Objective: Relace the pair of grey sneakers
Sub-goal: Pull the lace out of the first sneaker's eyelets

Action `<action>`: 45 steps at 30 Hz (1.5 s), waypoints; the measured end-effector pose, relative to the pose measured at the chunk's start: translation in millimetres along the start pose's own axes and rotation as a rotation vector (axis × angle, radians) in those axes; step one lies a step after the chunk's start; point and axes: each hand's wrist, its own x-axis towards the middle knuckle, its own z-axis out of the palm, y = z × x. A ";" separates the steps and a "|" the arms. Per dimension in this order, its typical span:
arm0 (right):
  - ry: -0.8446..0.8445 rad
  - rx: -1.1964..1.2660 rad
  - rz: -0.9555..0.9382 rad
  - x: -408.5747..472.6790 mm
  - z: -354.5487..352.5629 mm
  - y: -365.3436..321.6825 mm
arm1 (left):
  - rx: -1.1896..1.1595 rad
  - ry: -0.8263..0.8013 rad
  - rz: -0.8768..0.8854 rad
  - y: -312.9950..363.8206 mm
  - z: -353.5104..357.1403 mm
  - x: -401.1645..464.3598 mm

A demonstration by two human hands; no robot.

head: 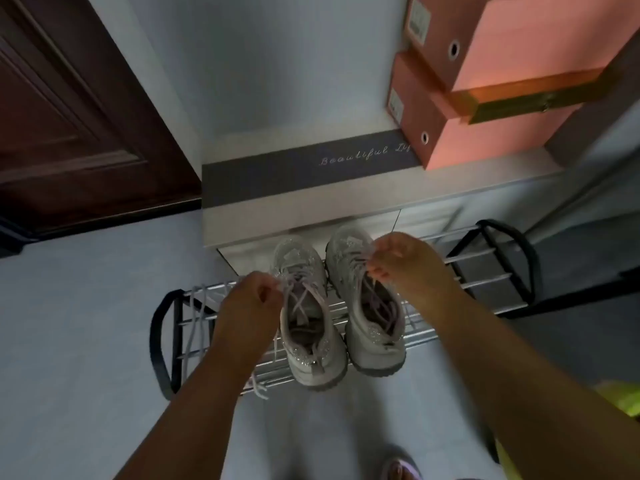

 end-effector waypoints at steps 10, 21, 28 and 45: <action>-0.014 0.056 -0.338 39.8 31.5 19.5 | -0.015 0.132 0.131 -33.4 31.1 27.5; -0.111 -0.082 -0.480 33.4 51.0 11.7 | 0.252 0.147 0.171 -38.7 33.0 32.4; -0.042 -0.266 -0.543 -13.4 52.2 12.7 | 0.319 0.165 0.257 -36.0 35.1 21.4; 0.349 -0.492 -0.877 -165.8 57.2 51.1 | -0.044 0.596 0.565 -10.3 3.4 -166.3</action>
